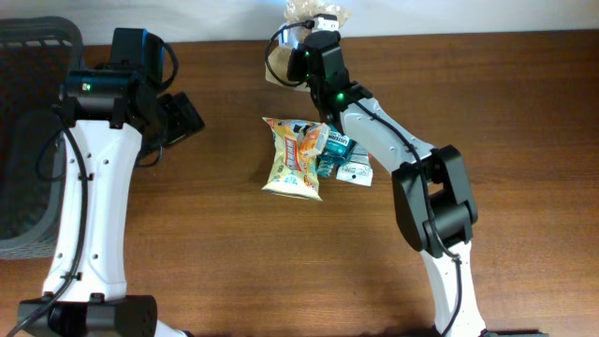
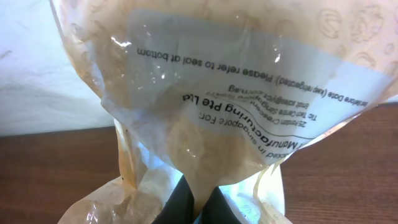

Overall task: Scan the item barcode
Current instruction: 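Hold the bag at the scanner, then swing the right gripper rightward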

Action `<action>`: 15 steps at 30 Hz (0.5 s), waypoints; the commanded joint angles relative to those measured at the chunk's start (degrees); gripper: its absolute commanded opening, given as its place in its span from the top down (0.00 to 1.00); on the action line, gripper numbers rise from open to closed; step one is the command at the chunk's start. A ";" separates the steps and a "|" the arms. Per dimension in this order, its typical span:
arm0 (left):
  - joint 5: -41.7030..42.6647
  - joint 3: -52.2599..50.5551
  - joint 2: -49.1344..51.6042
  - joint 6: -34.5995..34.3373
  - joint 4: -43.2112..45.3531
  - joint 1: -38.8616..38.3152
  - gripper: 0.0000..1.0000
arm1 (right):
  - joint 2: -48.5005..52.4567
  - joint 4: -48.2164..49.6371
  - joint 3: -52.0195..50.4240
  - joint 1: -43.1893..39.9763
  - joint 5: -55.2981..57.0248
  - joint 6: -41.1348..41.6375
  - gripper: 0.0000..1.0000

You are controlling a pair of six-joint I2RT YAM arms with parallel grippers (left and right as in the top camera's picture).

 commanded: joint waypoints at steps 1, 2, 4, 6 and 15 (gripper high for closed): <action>0.00 0.09 -0.28 -0.59 -0.09 -0.02 0.01 | 1.03 1.03 0.83 -0.17 3.93 -0.17 0.96; 0.00 0.09 -0.28 -0.59 -0.09 -0.02 0.01 | 0.66 1.31 0.85 -0.37 5.18 -1.27 0.96; 0.00 0.09 -0.28 -0.59 -0.09 -0.02 0.01 | -0.68 0.46 1.07 -1.01 7.91 -1.46 0.96; 0.00 0.09 -0.28 -0.59 -0.09 -0.02 0.01 | -3.37 -2.43 1.44 -2.95 8.61 -1.44 0.96; 0.00 0.09 -0.28 -0.59 -0.09 -0.02 0.01 | -16.46 -26.36 1.70 -23.15 8.61 -0.98 0.96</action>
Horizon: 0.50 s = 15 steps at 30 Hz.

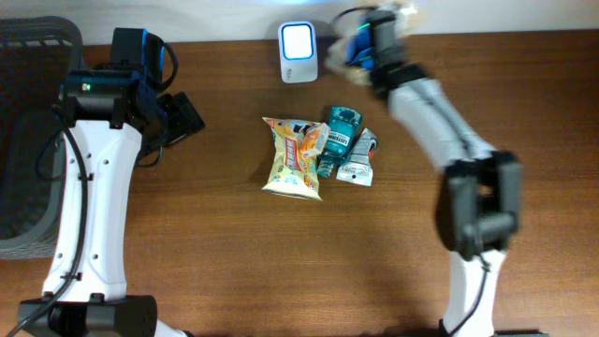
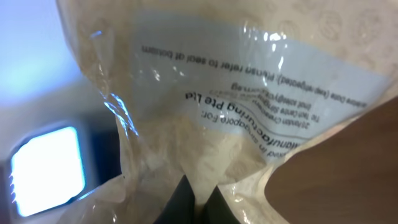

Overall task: Scan the item barcode
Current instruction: 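Hold the bag at the scanner, then swing the right gripper rightward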

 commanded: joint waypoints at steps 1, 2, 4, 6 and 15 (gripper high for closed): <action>0.02 0.09 -0.28 -0.59 -0.09 -0.02 0.01 | -7.15 -8.44 1.40 -11.52 2.01 -0.33 0.96; 0.02 0.09 -0.28 -0.59 -0.09 -0.02 0.01 | -7.32 -11.72 1.40 -14.97 2.05 0.11 0.96; 0.02 0.09 -0.28 -0.59 -0.09 -0.02 0.01 | -6.88 -17.42 1.36 -21.35 2.05 0.11 0.96; 0.02 0.09 -0.28 -0.59 -0.09 -0.02 0.01 | -5.79 -22.01 1.25 -27.23 2.03 0.11 0.96; 0.02 0.09 -0.28 -0.59 -0.09 -0.02 0.01 | 1.62 -27.23 -0.57 -47.04 0.48 0.07 0.96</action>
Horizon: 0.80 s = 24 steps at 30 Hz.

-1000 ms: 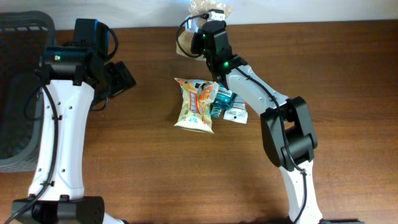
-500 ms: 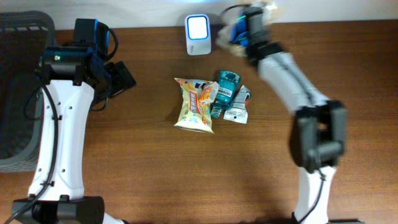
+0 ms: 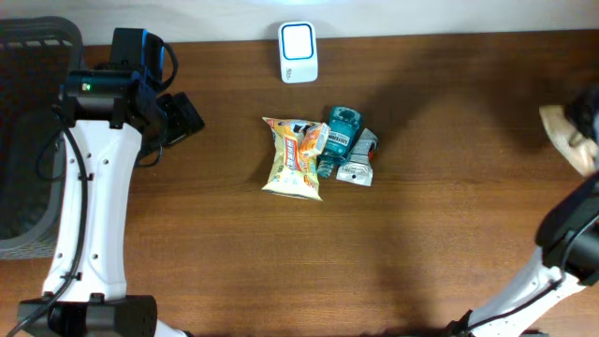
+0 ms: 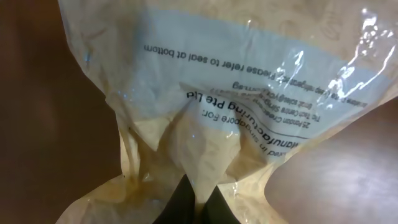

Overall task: Scan the item barcode
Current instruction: 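Hold the bag at the scanner, then swing the right gripper rightward, then lower the beige bag at the right table edge and release it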

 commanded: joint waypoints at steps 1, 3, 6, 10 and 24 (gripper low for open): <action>0.00 0.09 -0.28 -0.59 -0.09 -0.02 0.01 | 2.80 -0.39 -0.52 -4.26 -0.76 -0.13 0.96; 0.00 0.09 -0.28 -0.59 -0.09 -0.02 0.01 | 3.82 -0.35 -0.50 -5.92 -1.18 -0.11 0.93; 0.00 0.09 -0.28 -0.59 -0.09 -0.02 0.01 | 4.07 -0.17 -0.50 -6.82 -1.11 -0.13 0.32; 0.00 0.09 -0.28 -0.59 -0.09 -0.02 0.01 | 3.98 -1.16 -0.44 -6.71 -1.16 -0.24 0.12; 0.00 0.09 -0.28 -0.59 -0.09 -0.02 0.01 | -8.57 -19.91 12.98 -6.88 -4.70 -0.44 0.20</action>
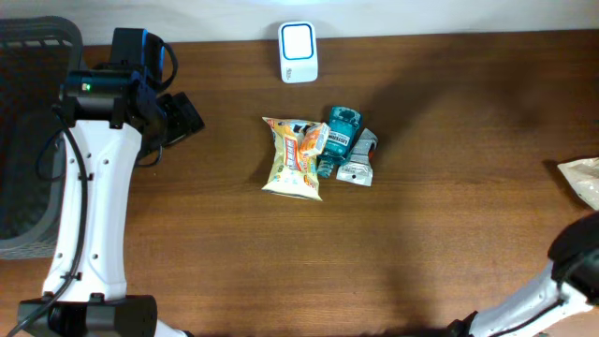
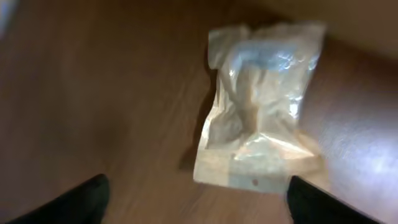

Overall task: Scan the item barcode
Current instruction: 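Lower the beige bag at the right table edge and release it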

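A clear beige food pouch (image 2: pixel 258 106) lies flat on the brown table, at the far right edge in the overhead view (image 1: pixel 582 178). My right gripper (image 2: pixel 196 202) hovers open over it, black fingertips (image 2: pixel 84 199) spread wide, nothing between them. The white barcode scanner (image 1: pixel 298 40) stands at the back edge. A yellow snack bag (image 1: pixel 294 157), a teal bottle (image 1: pixel 337 139) and a small grey tube (image 1: pixel 356 161) lie together mid-table. My left gripper (image 1: pixel 182 117) rests at the back left; its jaws do not show clearly.
A dark mesh basket (image 1: pixel 23 140) stands at the left edge of the table (image 1: pixel 421 243). The right arm's base (image 1: pixel 576 271) shows at the lower right corner.
The right gripper has opened and let go of the beige pouch, which now lies on the table at the far right. The gripper stands a little above it. The left arm is unchanged.
The right gripper held the beige pouch at the back edge over the scanner. Then it held it just right of the scanner, then at the far right of the table. Now the pouch lies there, released. The left arm stayed still.
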Action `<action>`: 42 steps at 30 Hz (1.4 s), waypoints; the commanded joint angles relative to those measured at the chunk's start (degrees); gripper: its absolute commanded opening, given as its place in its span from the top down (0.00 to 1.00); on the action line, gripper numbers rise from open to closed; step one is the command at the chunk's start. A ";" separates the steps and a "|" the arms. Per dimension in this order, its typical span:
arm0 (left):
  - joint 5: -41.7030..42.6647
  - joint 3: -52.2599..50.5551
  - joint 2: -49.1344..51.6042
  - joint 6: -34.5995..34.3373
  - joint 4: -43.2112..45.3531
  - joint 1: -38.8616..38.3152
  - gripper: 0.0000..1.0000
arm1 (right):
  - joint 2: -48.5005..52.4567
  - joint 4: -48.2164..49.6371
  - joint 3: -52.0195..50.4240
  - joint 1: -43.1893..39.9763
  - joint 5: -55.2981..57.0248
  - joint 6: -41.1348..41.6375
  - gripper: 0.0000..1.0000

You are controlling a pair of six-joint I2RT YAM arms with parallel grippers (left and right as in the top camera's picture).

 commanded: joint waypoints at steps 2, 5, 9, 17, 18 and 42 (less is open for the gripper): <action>0.00 0.09 -0.28 -0.59 -0.09 -0.02 0.01 | -2.05 -5.73 0.33 -1.01 9.62 2.51 0.38; 0.00 0.09 -0.28 -0.59 -0.09 -0.02 0.01 | -0.48 -7.06 -2.27 -3.17 10.29 4.55 0.58; 0.00 0.09 -0.28 -0.59 -0.09 -0.02 0.01 | 2.67 -5.14 -6.64 -5.57 10.14 5.07 0.79; 0.00 0.09 -0.28 -0.59 -0.09 -0.02 0.01 | 8.00 2.27 -11.61 -5.97 11.89 5.09 0.96; 0.00 0.09 -0.28 -0.59 -0.09 -0.02 0.01 | 8.74 2.95 -12.37 -5.97 11.89 5.09 0.96; 0.00 0.09 -0.28 -0.59 -0.09 -0.02 0.01 | 9.68 -3.76 -2.34 1.40 -9.42 1.18 0.96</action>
